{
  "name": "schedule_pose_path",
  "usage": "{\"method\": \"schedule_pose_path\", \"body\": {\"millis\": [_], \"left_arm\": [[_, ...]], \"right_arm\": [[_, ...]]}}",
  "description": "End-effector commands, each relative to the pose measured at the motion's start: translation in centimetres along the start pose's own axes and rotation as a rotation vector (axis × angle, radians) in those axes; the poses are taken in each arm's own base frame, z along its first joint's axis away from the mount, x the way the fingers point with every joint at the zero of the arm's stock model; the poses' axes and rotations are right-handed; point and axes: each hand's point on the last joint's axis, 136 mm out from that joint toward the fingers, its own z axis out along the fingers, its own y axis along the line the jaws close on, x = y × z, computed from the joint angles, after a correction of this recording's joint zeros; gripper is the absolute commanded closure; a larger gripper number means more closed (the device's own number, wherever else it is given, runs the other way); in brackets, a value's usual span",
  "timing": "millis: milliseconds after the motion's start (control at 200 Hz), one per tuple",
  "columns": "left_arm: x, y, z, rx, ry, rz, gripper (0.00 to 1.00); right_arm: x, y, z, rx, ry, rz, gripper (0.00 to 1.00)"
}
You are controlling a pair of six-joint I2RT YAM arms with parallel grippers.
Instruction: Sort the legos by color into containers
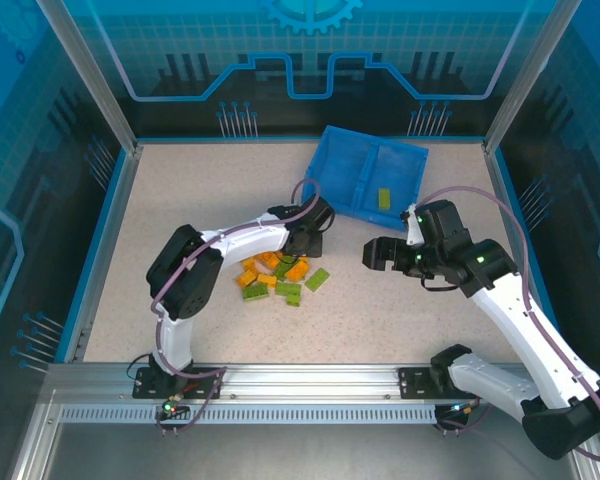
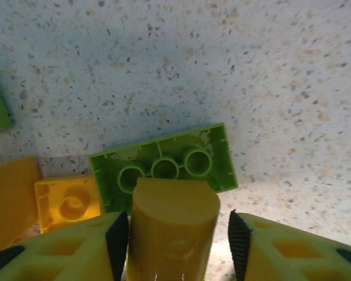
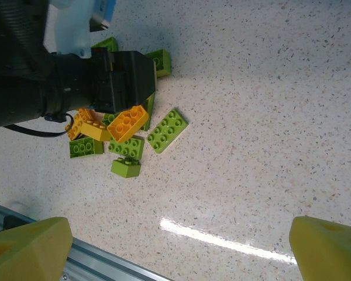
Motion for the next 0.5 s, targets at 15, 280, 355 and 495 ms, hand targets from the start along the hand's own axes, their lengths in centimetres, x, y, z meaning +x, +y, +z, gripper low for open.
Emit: {"method": "schedule_pose_path", "body": {"millis": [15,280,355,495], "left_arm": [[0.2,0.8,1.0,-0.045,0.013,0.010,0.57],[-0.6,0.6,-1.0,-0.024,-0.009,0.010,0.78],[-1.8,-0.4,-4.1,0.028,-0.053,0.018,0.80],[-6.0,-3.0,-9.6,0.122,-0.187,0.058,0.80]], "right_arm": [[0.5,0.7,-0.8,-0.030,0.011,0.005,0.03],[0.6,1.3,-1.2,-0.063,0.014,0.025,0.03],[0.2,1.6,-1.8,-0.072,-0.007,0.026,0.03],[-0.6,1.8,-2.8,-0.070,-0.057,0.027,0.03]]}}
